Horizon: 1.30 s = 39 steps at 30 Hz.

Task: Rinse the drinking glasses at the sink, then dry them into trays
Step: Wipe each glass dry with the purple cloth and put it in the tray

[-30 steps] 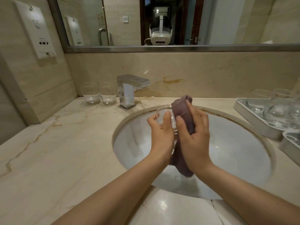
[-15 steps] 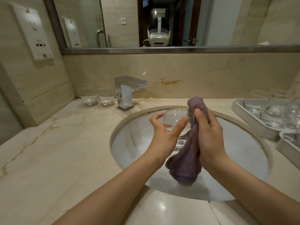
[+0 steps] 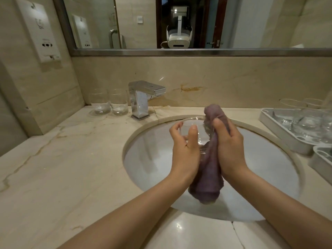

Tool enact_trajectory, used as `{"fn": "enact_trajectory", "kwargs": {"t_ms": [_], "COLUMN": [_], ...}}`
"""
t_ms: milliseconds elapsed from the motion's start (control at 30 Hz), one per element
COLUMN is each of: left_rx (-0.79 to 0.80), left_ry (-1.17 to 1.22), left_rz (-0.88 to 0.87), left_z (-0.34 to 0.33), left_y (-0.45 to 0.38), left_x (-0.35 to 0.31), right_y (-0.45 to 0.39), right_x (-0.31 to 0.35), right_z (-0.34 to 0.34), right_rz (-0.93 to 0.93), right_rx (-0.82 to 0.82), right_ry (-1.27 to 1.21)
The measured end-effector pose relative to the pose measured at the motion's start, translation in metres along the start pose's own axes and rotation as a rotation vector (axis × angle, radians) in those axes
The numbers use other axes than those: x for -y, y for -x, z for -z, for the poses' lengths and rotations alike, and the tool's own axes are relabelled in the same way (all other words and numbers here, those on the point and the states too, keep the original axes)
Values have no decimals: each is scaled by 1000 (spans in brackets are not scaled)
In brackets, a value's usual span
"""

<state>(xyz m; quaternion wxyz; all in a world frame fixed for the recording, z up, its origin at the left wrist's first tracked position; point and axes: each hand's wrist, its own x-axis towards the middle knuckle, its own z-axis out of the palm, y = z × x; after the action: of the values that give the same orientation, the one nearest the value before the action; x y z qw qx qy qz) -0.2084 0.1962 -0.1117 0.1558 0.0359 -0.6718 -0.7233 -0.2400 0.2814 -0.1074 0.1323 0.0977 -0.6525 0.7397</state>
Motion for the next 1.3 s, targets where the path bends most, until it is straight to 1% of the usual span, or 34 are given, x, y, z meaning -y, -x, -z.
{"fn": "enact_trajectory", "kwargs": {"t_ms": [33, 67, 100, 200, 300, 400, 533, 567, 633, 700, 767, 833, 933, 967, 1000, 1067, 1167, 1233, 1300], "left_rx": [20, 40, 64, 104, 83, 27, -106, -124, -139, -112, -58, -11, 57, 84, 108, 129, 96, 75, 51], "left_ry": [-15, -35, -50, -81, -71, 21, 133, 148, 127, 78, 47, 42, 6, -11, -32, -87, -150, -127, -21], "left_rz": [-17, -34, -35, -9, 89, 164, 217, 214, 168, 85, 21, -8, -15, -24, -33, -43, -61, -91, -71], "left_z": [-2, -3, -3, -1, 5, 13, 15, 13, 10, 5, 0, -4, -6, -5, -4, -2, 5, 7, 8], "left_y": [1, 2, 2, -1, -7, -12, -14, -14, -11, -6, -3, 0, 1, 1, 1, 0, -3, -5, -7], "left_x": [1, 1, 0, -3, -6, -9, -7, -5, -4, -5, -6, -6, -4, -5, -7, -9, -9, -8, -8], "right_y": [-2, -3, -3, -2, 3, 11, 26, 28, 27, 22, 15, 8, -3, -5, -7, -8, -5, -1, 5], "right_x": [2, 4, 5, 7, 6, 5, -8, -14, -17, -12, -4, 4, 6, 7, 6, 7, 10, 13, 15], "right_z": [3, 5, 6, 4, 3, 0, -16, -19, -21, -18, -11, -3, 6, 8, 9, 9, 8, 7, 3], "right_rz": [-119, -188, -206, -155, -129, 59, 348, 403, 424, 378, 269, 76, -305, -388, -432, -434, -375, -292, -120], "right_rx": [-4, -17, -30, -55, -41, 18, 80, 70, 17, -50, -81, -83, -80, -70, -60, -63, -57, -40, -29], "right_ry": [-101, -163, -179, -152, -114, 103, 383, 427, 393, 268, 138, -32, -270, -322, -356, -360, -303, -239, -101]}}
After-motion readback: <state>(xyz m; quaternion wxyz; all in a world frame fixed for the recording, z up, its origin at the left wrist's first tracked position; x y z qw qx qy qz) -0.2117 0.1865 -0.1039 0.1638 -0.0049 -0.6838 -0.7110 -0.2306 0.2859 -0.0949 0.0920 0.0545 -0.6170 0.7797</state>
